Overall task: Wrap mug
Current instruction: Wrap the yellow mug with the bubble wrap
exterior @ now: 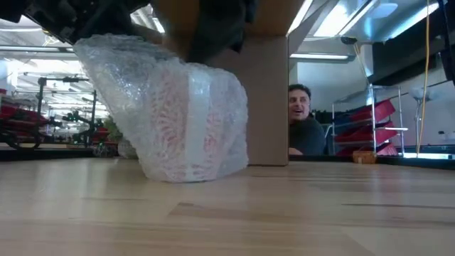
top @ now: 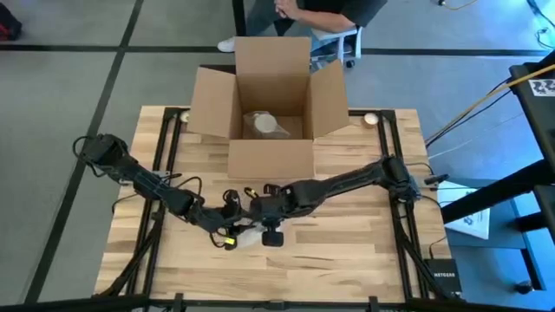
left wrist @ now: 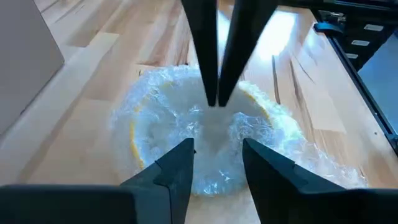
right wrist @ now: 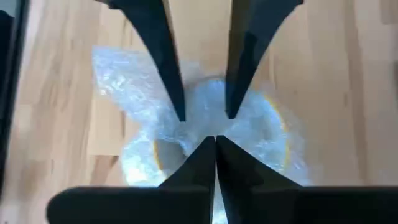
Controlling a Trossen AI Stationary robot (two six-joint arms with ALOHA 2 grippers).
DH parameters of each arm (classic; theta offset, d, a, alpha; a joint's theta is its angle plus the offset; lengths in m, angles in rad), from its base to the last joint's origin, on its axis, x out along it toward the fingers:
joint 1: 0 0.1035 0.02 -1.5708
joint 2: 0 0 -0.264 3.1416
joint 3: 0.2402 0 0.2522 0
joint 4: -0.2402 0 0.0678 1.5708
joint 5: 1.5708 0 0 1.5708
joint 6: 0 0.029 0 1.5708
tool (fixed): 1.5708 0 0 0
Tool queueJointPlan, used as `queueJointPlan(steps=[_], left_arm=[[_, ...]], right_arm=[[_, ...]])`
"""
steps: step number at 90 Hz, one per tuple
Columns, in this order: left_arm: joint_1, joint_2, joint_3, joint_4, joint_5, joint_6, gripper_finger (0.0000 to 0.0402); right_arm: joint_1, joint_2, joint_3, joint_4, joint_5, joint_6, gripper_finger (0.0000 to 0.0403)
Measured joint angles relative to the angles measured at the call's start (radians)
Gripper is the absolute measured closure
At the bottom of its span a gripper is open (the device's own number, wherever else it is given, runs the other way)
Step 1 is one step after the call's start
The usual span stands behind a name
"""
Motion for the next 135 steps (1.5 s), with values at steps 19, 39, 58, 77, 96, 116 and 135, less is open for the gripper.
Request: queueJointPlan(steps=[19,39,58,77,96,116,135], left_arm=[[0.000,0.000,0.000,0.000,0.000,-0.002,0.0279],[0.000,0.000,-0.001,-0.003,0.000,-0.004,0.0279],[0.000,0.000,0.000,0.003,0.004,-0.006,0.0279],[-0.002,-0.001,0.000,0.002,0.005,-0.007,0.0279],[-0.009,-0.029,-0.002,-0.015,0.010,-0.002,0.0279],[-0.028,-0.098,-0.003,-0.093,0.011,0.010,0.0279],[-0.035,-0.160,-0.002,-0.229,0.037,-0.003,0.0279]], right_arm=[[0.012,0.009,0.000,0.062,-0.018,-0.010,0.0403],[0.009,0.057,-0.001,0.071,-0.008,-0.011,0.0403],[0.007,0.122,0.002,0.076,-0.005,-0.014,0.0403],[0.007,0.145,0.004,0.093,0.003,-0.016,0.0403],[0.007,0.149,0.003,0.097,0.001,-0.015,0.0403],[0.009,0.151,0.002,0.096,-0.001,-0.015,0.0403],[0.009,0.151,0.001,0.095,-0.001,-0.015,0.0403]])
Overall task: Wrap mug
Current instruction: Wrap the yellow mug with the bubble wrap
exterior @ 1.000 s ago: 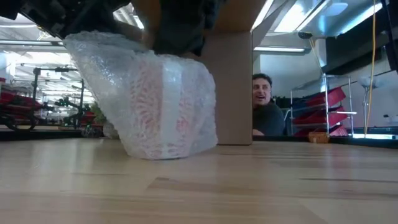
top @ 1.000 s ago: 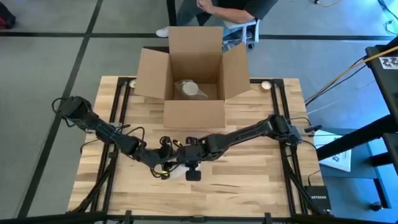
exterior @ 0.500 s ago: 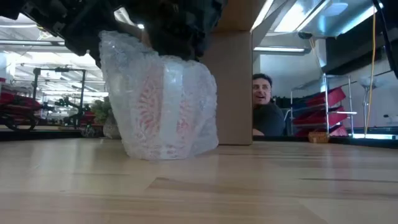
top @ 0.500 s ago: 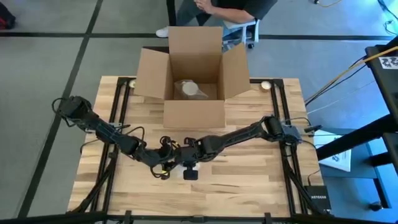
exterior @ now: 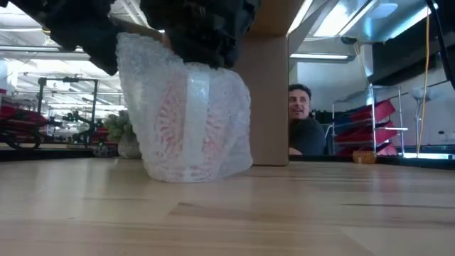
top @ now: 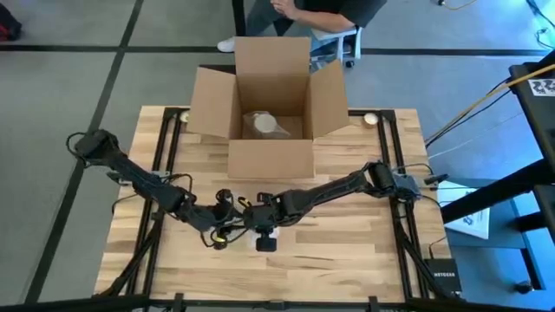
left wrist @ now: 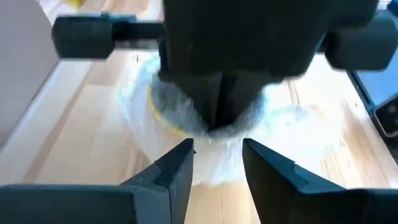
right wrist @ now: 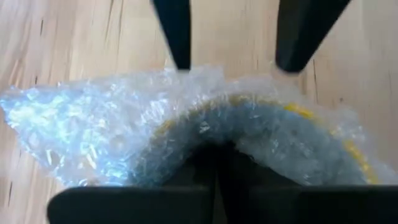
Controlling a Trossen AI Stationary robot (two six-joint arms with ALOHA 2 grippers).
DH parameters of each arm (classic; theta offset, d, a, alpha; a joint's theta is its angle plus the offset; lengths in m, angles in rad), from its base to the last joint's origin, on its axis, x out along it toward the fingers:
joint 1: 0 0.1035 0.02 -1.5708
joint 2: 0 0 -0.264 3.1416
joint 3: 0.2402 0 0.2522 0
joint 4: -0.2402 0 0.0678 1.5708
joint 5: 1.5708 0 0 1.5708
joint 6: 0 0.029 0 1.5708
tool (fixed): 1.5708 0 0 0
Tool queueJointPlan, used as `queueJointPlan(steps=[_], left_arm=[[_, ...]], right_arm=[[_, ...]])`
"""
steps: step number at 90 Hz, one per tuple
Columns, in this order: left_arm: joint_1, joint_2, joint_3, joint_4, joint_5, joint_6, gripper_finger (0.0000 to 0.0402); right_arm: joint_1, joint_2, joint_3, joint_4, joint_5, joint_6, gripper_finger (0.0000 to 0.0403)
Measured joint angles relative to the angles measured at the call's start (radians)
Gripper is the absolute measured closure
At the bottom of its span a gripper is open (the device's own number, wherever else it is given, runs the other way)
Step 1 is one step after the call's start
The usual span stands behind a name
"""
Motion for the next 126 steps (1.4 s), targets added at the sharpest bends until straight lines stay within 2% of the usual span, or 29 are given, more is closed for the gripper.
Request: queueJointPlan(steps=[15,29,50,73,95,109,126], left_arm=[[-0.018,-0.046,0.002,-0.144,0.098,-0.071,0.0279],[-0.054,-0.047,0.000,-0.272,0.110,-0.212,0.0279],[-0.105,0.041,-0.042,-0.169,0.092,-0.300,0.0279],[-0.089,0.159,-0.042,0.080,0.088,-0.252,0.0279],[-0.021,0.136,0.018,0.111,0.058,-0.117,0.0279],[0.025,0.136,0.023,0.166,0.089,-0.009,0.0279],[0.037,0.122,0.023,0.191,0.105,-0.002,0.0279]], right_arm=[[0.000,0.000,0.000,-0.001,0.000,-0.003,0.0403],[0.000,0.000,0.000,-0.001,0.000,-0.005,0.0403],[0.000,0.000,-0.001,0.000,0.000,-0.023,0.0403],[0.000,0.000,-0.001,0.001,0.023,-0.039,0.0403],[0.000,0.000,-0.002,0.008,0.027,-0.040,0.0403],[0.000,0.001,-0.003,0.011,0.027,-0.041,0.0403],[0.000,0.003,0.005,-0.005,0.028,-0.040,0.0403]])
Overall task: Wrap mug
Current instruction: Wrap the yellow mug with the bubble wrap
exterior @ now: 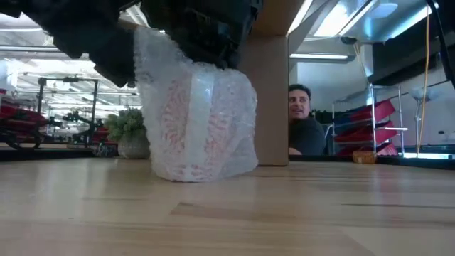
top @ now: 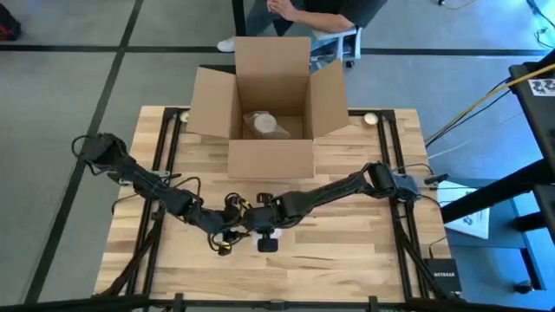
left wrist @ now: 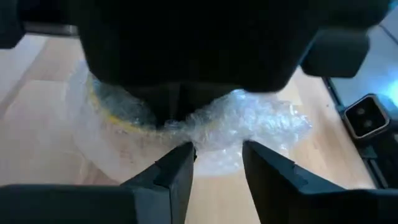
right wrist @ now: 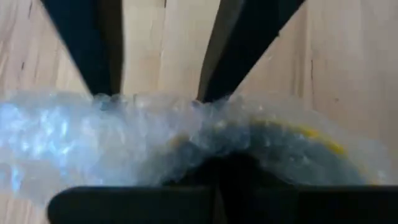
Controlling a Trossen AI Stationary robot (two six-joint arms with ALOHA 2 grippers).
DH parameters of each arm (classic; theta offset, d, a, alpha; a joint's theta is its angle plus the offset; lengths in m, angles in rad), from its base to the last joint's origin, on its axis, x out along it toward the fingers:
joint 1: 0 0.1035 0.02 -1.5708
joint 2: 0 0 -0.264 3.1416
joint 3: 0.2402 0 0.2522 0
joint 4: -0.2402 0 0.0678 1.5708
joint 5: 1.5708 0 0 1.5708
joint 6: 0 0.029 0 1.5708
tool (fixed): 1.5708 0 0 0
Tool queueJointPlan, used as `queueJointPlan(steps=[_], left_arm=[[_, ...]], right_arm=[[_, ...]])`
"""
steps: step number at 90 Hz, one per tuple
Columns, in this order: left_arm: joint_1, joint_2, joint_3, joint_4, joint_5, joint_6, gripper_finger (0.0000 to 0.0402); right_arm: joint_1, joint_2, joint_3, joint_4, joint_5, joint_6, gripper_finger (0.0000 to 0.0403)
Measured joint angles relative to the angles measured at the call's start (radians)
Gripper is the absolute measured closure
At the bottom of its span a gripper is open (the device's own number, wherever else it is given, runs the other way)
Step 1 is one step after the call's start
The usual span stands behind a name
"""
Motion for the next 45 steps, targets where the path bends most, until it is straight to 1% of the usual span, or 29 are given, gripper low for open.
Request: queueJointPlan(steps=[19,31,45], left_arm=[[-0.023,-0.017,0.008,0.030,-0.030,-0.016,0.0279],[-0.014,-0.015,0.007,0.025,-0.089,0.008,0.0279],[0.005,-0.015,0.006,-0.004,-0.087,0.043,0.0279]], right_arm=[[-0.001,0.005,0.039,-0.029,-0.001,-0.008,0.0403],[-0.001,0.005,0.062,-0.026,0.000,-0.008,0.0403],[-0.001,0.005,0.081,-0.063,0.001,-0.009,0.0403]])
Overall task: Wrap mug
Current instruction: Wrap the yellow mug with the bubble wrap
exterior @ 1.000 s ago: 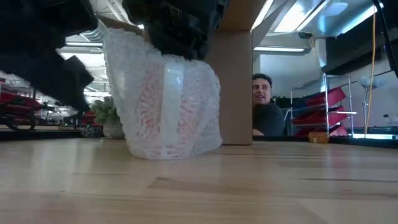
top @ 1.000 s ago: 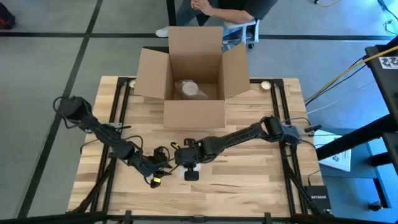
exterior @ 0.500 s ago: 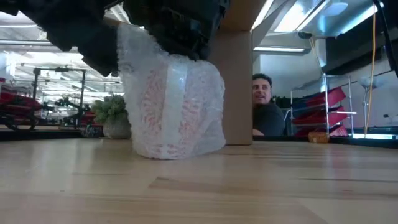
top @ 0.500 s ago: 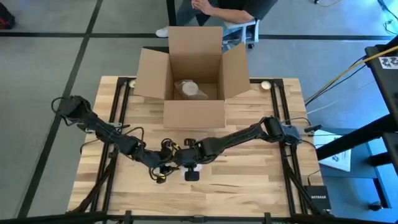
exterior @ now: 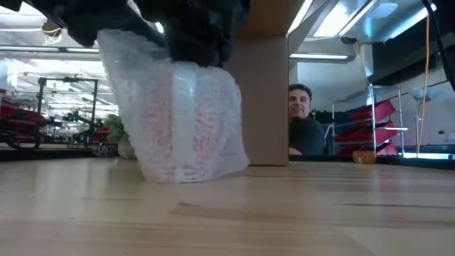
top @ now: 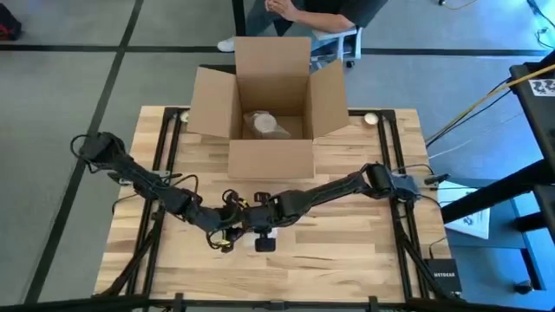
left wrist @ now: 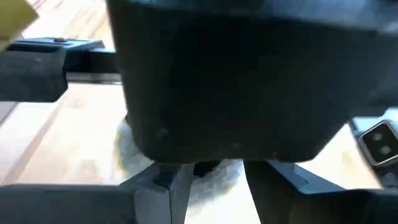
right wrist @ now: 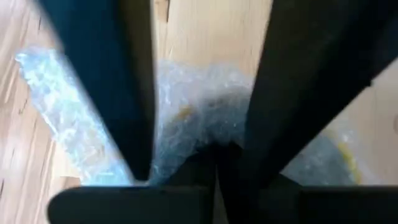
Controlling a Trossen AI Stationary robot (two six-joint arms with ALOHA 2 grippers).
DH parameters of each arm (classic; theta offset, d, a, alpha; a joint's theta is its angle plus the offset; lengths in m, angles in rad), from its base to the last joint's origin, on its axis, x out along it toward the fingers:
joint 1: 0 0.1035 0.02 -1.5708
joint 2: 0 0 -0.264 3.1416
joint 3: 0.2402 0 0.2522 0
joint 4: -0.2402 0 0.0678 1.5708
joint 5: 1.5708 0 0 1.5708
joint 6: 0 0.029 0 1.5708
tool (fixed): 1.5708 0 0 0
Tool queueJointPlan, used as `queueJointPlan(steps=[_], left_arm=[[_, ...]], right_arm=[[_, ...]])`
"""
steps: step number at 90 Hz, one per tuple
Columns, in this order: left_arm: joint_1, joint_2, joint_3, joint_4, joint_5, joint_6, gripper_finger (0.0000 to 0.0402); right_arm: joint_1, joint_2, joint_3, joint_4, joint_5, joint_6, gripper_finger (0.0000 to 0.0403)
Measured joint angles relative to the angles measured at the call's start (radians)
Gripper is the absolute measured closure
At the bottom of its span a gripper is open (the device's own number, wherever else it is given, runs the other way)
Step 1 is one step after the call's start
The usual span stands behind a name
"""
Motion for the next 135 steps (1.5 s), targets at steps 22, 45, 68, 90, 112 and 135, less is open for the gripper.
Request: queueJointPlan(steps=[22,45,68,90,112,135], left_arm=[[0.010,-0.007,-0.001,-0.018,0.002,0.002,0.0279],[-0.002,-0.129,-0.002,-0.121,0.014,-0.013,0.0279],[-0.045,-0.247,-0.002,-0.360,0.017,-0.143,0.0279],[-0.078,-0.199,-0.007,-0.404,0.017,-0.183,0.0279],[-0.071,-0.042,-0.063,-0.157,0.009,-0.190,0.0279],[-0.017,0.014,-0.066,0.013,0.029,-0.109,0.0279]], right_arm=[[0.000,-0.002,0.101,-0.126,0.000,-0.026,0.0403],[0.001,-0.003,0.170,-0.166,0.025,-0.069,0.0403],[0.014,-0.004,0.182,-0.123,0.007,-0.099,0.0403],[0.008,-0.009,-0.020,0.025,0.047,-0.050,0.0403],[0.004,-0.015,-0.100,0.107,0.033,-0.029,0.0403],[0.000,-0.013,-0.102,0.105,0.017,-0.012,0.0403]])
